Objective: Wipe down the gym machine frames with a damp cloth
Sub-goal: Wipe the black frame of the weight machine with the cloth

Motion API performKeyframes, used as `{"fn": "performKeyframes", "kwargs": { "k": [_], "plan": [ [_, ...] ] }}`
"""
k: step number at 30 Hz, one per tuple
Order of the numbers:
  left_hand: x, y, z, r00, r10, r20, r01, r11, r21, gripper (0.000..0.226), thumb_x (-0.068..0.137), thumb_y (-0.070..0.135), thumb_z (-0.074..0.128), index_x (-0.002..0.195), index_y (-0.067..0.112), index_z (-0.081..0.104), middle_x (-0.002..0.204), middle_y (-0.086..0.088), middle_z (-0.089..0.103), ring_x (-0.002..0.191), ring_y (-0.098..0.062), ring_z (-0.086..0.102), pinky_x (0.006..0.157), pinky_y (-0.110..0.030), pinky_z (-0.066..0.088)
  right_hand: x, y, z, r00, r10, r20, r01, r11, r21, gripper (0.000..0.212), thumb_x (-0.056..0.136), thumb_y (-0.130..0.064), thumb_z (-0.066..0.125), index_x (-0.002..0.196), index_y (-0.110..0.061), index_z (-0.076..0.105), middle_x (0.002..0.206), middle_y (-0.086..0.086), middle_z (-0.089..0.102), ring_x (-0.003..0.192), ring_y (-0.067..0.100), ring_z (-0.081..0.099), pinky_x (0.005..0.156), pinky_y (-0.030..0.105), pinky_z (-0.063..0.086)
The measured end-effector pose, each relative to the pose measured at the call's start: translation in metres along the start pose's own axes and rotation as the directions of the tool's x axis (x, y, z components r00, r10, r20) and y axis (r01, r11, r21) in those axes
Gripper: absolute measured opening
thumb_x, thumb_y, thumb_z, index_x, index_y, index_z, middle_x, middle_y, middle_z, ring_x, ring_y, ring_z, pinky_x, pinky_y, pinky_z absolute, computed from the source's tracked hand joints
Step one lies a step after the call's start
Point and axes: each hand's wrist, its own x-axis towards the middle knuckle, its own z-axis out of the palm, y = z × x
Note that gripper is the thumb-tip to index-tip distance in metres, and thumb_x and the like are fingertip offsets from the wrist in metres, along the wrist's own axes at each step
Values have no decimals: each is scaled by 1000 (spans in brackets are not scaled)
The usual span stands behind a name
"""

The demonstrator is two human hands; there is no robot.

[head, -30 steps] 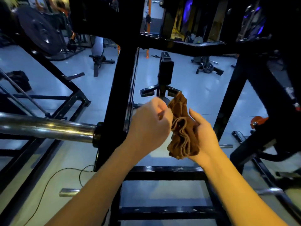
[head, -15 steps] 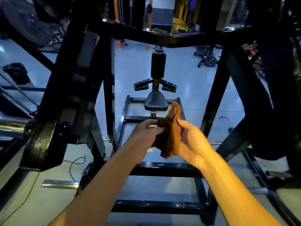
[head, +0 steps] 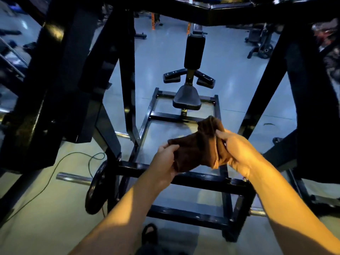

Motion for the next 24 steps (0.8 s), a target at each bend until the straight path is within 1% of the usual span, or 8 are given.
{"fn": "performKeyframes", "kwargs": {
  "k": [2,5,9,12,14,18,21,24],
  "plan": [
    [15,0,4,1000,0,-1,0,999,43,32,104,22,57,135,17,50,120,-15,73,103,-32,75,81,-53,62,12,-3,11,999,-30,-31,26,991,-128,26,108,-28,54,107,-15,76,96,14,80,91,33,76,88,55,61],
    [37,1,11,998,-6,64,-5,987,160,45,101,48,60,136,20,57,119,-5,75,110,-24,73,99,-49,56,23,-9,28,998,-65,-1,61,940,-337,34,108,-31,55,91,-11,76,90,22,76,78,38,74,84,60,61],
    [61,11,16,992,-35,125,10,982,191,79,79,72,72,138,21,55,121,-5,75,106,-21,74,97,-44,57,45,-21,27,1000,-29,-4,25,927,-375,29,107,-31,57,104,-13,79,96,12,80,94,34,76,94,55,60],
    [84,15,16,984,30,173,-60,984,170,38,95,33,74,127,18,61,118,-10,74,103,-27,75,80,-40,62,57,-34,21,999,35,-17,-38,980,-193,23,106,-26,60,115,-12,77,103,11,80,99,33,76,97,56,58],
    [97,19,17,983,54,174,-80,986,144,22,102,13,63,123,13,64,119,-15,73,107,-33,72,86,-48,61,59,-40,17,999,36,-24,-38,994,-99,25,105,-24,60,118,-9,75,107,13,79,101,34,76,93,52,60],
    [116,40,19,985,125,122,-145,973,180,24,100,21,67,123,14,68,111,-11,77,103,-30,75,94,-53,59,65,-37,6,992,-19,-125,18,1000,-6,23,106,-19,59,115,-7,76,108,14,78,101,29,76,88,44,60],
    [121,59,27,936,305,179,-352,846,401,17,100,25,68,111,12,71,96,-3,78,89,-20,75,74,-35,62,72,-27,-4,985,33,-169,-42,998,-49,21,101,-8,61,120,-6,69,109,17,77,97,28,74,89,51,61],
    [119,87,36,801,366,474,-598,536,596,18,102,19,63,86,10,65,66,9,58,57,-6,50,53,-22,38,79,-22,-14,995,56,-82,-87,893,-442,47,95,-15,69,138,-18,49,125,8,67,105,19,67,94,45,60]
  ]
}}
